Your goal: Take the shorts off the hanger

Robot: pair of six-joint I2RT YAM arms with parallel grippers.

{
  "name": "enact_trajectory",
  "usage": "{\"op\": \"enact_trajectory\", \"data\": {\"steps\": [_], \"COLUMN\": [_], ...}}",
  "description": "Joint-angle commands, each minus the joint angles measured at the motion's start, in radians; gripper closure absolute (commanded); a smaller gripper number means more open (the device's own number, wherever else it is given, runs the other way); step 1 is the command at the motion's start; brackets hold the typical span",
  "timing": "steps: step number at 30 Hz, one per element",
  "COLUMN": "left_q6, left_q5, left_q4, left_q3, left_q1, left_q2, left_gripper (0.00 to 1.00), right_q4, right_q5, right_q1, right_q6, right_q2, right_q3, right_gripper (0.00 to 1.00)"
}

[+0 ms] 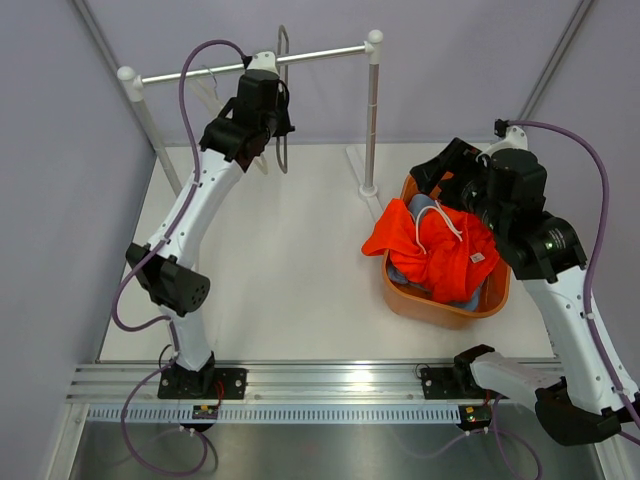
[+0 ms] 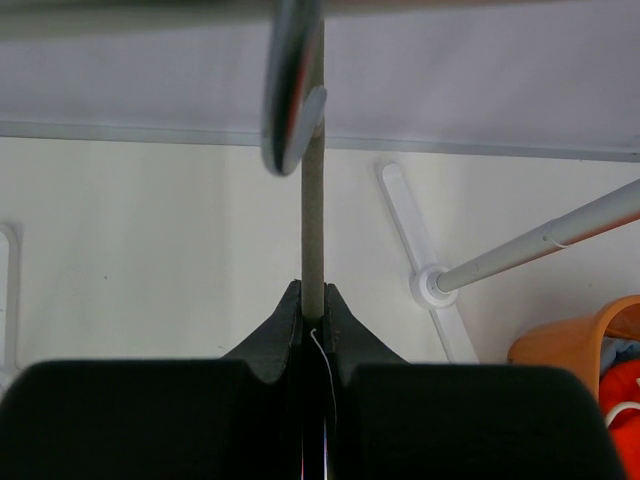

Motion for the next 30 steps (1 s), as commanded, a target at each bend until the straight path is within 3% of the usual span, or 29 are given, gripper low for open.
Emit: {"op": "enact_trajectory", "data": {"steps": [1,18,30], "left_q6": [-0.016,-0.013,0.013], "left_q5": [0.022,0.008,0.012], "left_q4": [0.056,0.110,0.136], "left_q3": [-0.037,-0.161,-0.194], "left_q1": [0.005,0.005,0.002], "left_q2": [-0.033,-0.128,-0.165], "left_gripper": [1.00,1.00,0.90], "right_q4": [0.045,0.054,0.057], "right_q5": [-0.023,-0.023,-0.024], "right_q1": [-0.005,-0.005,-0.005], "right_q6": [-0.006,0.001,0.003], "right_q2": [-0.003,-0.012,-0.015], "right_q3": [-0.004,-0.030,-0.037], "right_gripper": [0.20,0.20,0.20]}}
